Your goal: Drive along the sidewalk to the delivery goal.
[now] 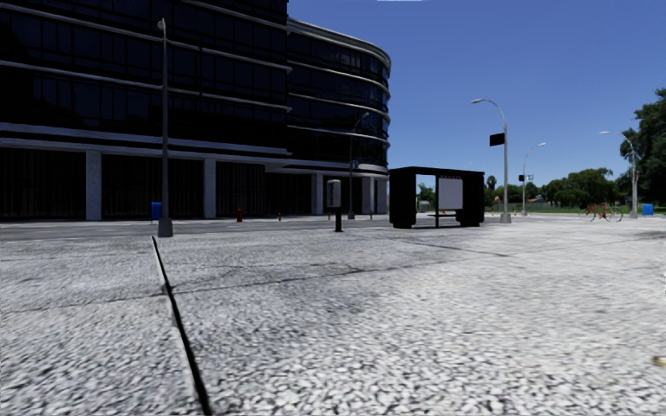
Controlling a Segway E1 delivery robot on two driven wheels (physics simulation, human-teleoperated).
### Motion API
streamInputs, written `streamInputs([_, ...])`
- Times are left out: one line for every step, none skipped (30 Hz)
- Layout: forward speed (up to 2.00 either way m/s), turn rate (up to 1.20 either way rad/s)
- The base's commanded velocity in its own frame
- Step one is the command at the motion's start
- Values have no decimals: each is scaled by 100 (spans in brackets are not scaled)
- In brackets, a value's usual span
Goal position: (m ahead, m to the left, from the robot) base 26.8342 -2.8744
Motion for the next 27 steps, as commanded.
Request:
streamInputs([163,-43])
streamInputs([163,-43])
streamInputs([163,-43])
streamInputs([163,-43])
streamInputs([163,-43])
streamInputs([163,-43])
streamInputs([163,-43])
streamInputs([163,-43])
streamInputs([163,-43])
streamInputs([163,-43])
streamInputs([165,-43])
streamInputs([165,-43])
streamInputs([166,-43])
streamInputs([168,-43])
streamInputs([176,-43])
streamInputs([177,-43])
streamInputs([178,-43])
streamInputs([178,-43])
streamInputs([180,-42])
streamInputs([181,-42])
streamInputs([185,-42])
streamInputs([185,-42])
streamInputs([188,-41])
streamInputs([190,-40])
streamInputs([192,-40])
streamInputs([195,-39])
streamInputs([200,-38])
